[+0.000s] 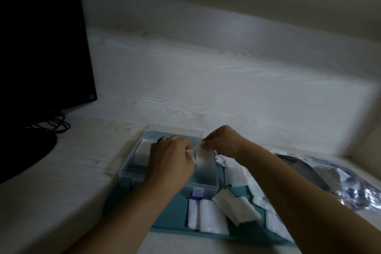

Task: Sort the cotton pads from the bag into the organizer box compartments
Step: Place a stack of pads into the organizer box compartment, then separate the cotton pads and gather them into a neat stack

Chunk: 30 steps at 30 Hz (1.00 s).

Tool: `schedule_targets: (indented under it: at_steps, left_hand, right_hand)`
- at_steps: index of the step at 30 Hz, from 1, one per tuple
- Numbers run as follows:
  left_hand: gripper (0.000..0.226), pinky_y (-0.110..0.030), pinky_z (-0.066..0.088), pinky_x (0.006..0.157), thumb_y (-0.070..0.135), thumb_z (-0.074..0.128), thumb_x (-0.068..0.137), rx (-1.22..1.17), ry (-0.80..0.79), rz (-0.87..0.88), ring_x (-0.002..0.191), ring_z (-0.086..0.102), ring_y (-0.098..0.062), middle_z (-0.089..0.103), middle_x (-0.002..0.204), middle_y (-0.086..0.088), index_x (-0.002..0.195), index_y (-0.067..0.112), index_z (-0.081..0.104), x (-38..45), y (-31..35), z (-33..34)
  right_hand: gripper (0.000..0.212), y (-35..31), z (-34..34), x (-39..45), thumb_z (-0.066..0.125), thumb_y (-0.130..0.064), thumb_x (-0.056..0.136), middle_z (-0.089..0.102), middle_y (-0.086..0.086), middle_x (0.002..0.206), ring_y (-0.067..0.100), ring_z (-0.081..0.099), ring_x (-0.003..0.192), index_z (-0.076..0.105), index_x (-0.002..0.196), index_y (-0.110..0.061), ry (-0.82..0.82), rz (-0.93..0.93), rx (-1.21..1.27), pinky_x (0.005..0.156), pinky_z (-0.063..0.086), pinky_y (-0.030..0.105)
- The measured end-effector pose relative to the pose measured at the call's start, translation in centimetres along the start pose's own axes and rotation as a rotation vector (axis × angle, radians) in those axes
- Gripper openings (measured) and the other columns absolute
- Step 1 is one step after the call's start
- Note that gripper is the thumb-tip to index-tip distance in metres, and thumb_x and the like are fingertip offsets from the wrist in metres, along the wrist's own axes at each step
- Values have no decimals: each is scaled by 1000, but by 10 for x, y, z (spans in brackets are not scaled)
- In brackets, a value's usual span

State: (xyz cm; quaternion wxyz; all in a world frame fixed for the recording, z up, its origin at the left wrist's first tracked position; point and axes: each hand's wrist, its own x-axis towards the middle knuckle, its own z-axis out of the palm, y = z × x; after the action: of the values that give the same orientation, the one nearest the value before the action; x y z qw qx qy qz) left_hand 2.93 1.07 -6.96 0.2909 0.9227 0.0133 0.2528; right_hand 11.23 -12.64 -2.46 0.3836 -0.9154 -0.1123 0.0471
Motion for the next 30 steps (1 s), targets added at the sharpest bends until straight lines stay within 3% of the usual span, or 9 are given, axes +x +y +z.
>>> schedule_targets:
  at_steps: [5, 9, 12, 15, 18, 21, 24, 28, 30]
  left_hand:
    - [38, -34, 39, 105, 15, 49, 92, 57, -50, -9, 121, 50, -19, 62, 128, 4, 124, 25, 66, -1, -1, 1]
    - [38, -34, 38, 105, 15, 50, 92, 81, -80, 9, 122, 48, -18, 60, 129, 5, 126, 27, 64, -1, -3, 4]
    - [38, -33, 36, 105, 17, 47, 94, 112, -104, 56, 121, 46, -19, 57, 128, 5, 126, 29, 62, -1, -4, 4]
    - [35, -32, 33, 104, 23, 41, 97, 158, -118, 109, 119, 45, -18, 56, 125, 5, 123, 31, 63, -1, -3, 5]
    - [34, -32, 33, 103, 27, 36, 99, 206, -139, 136, 116, 46, -17, 55, 122, 5, 119, 31, 63, -1, -5, 5]
    - [34, -33, 32, 104, 30, 34, 99, 244, -172, 171, 116, 45, -16, 53, 125, 7, 122, 31, 60, -2, -6, 5]
    - [43, -34, 26, 110, 36, 28, 99, 262, -217, 214, 124, 40, -15, 47, 136, 8, 135, 33, 51, -3, -6, 7]
    - [75, -38, 7, 119, 53, -2, 85, 370, -318, 360, 145, 18, -16, 32, 155, 12, 143, 36, 43, -8, -6, 10]
    - [59, -41, 1, 122, 52, 9, 97, 378, -384, 355, 149, 12, -16, 31, 156, 15, 143, 35, 42, -9, -7, 11]
  right_hand:
    - [24, 3, 11, 4, 71, -8, 85, 66, 6, 101, 16, 58, 86, 70, 109, -5, 15, 4, -168, 76, 44, 24]
    - [35, 15, 19, 4, 79, -17, 79, 53, -4, 88, 9, 54, 74, 64, 110, -12, 62, 37, -203, 63, 46, 20]
    - [36, 19, 21, 2, 79, -20, 79, 52, -3, 94, 7, 51, 73, 61, 110, -14, 88, 47, -191, 53, 41, 16]
    - [21, 21, 18, 0, 76, -23, 83, 58, -2, 96, 12, 56, 83, 64, 99, -17, 172, -79, -238, 57, 39, 15]
    - [3, 18, 6, -9, 68, -19, 88, 65, -4, 83, 12, 62, 77, 66, 86, -19, 301, -213, -104, 61, 43, 14]
    - [7, 22, -14, -26, 65, -14, 88, 65, -8, 78, 10, 62, 75, 71, 89, -17, 446, -272, -71, 68, 47, 21]
    - [14, 40, -32, -48, 62, -13, 90, 69, -8, 80, 11, 66, 74, 72, 92, -22, 408, -222, -115, 69, 53, 26]
    - [21, 71, -39, -74, 56, -13, 94, 71, -8, 94, -5, 60, 71, 72, 100, -25, 333, -183, -253, 61, 42, 5]
    - [23, 81, -36, -83, 55, -15, 95, 68, -6, 109, -3, 58, 82, 69, 111, -25, 286, -187, -297, 71, 39, 3]
